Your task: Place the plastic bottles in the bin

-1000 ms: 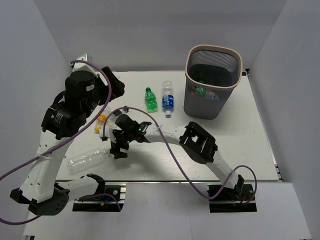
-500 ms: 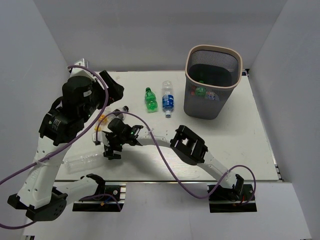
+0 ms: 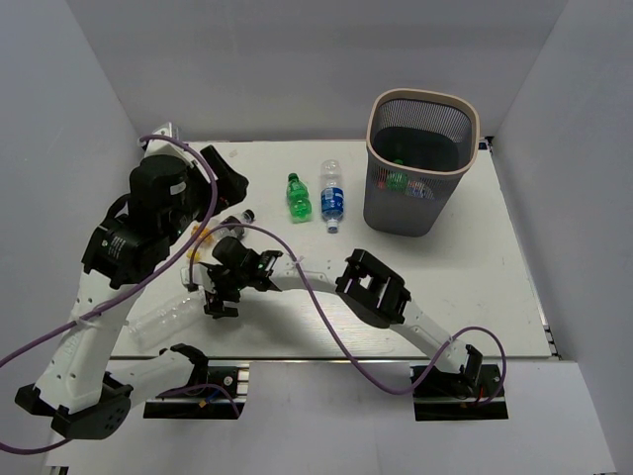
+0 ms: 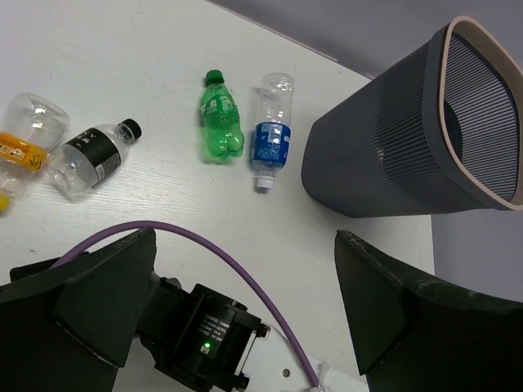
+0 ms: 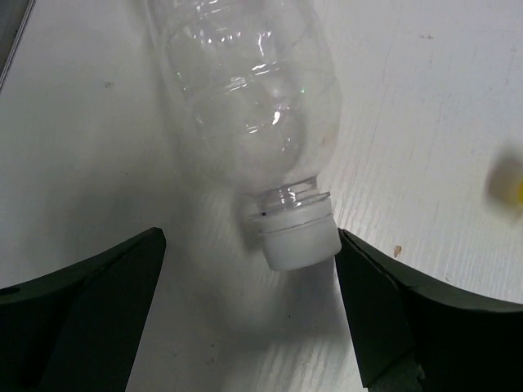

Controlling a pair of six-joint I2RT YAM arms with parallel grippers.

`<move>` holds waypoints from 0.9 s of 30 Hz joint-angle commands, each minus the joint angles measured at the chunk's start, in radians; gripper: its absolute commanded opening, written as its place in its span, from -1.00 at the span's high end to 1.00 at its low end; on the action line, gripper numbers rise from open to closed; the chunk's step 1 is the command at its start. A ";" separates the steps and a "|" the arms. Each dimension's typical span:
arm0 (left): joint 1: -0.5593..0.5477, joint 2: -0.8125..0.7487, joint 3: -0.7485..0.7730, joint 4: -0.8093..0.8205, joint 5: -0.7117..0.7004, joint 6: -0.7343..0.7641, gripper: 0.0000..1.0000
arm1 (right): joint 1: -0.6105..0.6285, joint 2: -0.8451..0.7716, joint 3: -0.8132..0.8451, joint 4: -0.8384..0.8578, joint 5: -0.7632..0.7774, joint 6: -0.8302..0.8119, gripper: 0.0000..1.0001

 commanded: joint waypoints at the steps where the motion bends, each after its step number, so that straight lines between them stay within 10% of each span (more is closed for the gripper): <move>1: 0.005 -0.019 -0.014 0.023 0.019 -0.011 -0.99 | 0.014 -0.028 0.004 0.014 0.007 -0.021 -0.79; 13: 0.005 -0.028 -0.052 0.032 0.037 -0.029 -0.99 | 0.011 -0.031 -0.005 0.024 -0.010 -0.044 -0.74; 27: 0.005 -0.056 -0.100 0.043 0.037 -0.048 -0.99 | 0.034 -0.067 -0.054 0.027 -0.052 -0.124 0.00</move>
